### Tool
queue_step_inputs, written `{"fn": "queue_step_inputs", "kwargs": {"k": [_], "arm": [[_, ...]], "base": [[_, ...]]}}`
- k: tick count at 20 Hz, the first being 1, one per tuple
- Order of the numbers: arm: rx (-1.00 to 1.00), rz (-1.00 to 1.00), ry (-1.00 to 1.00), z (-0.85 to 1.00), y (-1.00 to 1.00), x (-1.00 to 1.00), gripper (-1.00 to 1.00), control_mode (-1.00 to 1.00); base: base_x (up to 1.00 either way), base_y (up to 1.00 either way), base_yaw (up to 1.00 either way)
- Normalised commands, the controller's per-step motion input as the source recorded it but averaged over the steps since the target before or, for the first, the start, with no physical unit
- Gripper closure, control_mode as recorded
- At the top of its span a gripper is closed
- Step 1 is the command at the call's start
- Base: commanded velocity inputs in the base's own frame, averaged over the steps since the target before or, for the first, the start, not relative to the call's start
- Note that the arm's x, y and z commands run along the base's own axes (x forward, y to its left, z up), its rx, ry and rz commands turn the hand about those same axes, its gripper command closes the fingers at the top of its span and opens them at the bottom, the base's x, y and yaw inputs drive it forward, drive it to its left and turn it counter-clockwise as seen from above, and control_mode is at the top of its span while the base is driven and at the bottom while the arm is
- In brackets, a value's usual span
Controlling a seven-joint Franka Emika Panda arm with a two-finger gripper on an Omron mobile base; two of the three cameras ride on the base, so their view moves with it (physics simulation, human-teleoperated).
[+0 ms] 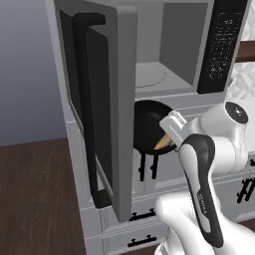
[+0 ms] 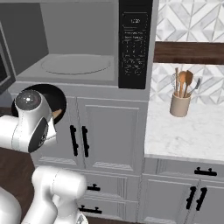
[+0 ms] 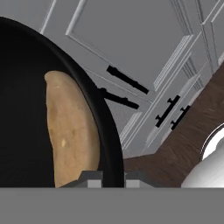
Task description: Pick the sweet potato from the sink and place it in the bowl. Then pick the bowl and place it in the microwave. Then close the microwave door and press the start button.
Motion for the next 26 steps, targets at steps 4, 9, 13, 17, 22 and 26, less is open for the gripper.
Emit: {"fn": "queue_step_inputs", "kwargs": {"k": [4,9,13,17,22,26], "arm": [[0.0,0.0,0.0,0.0,0.0,0.0,1.0,1.0],[0.0,0.0,0.0,0.0,0.0,0.0,1.0,1.0],[0.0,0.0,0.0,0.0,0.0,0.0,1.0,1.0],[0.0,0.0,0.0,0.0,0.0,0.0,1.0,1.0],[0.0,0.0,0.0,0.0,0.0,0.0,1.0,1.0],[0.0,0.0,0.0,0.0,0.0,0.0,1.0,1.0]], "base": [[0.59,0.0,0.08],[0.37,0.0,0.07],[0.23,0.0,0.03],[0.51,0.0,0.02],[0.43,0.0,0.0],[0.04,0.0,0.0]]}}
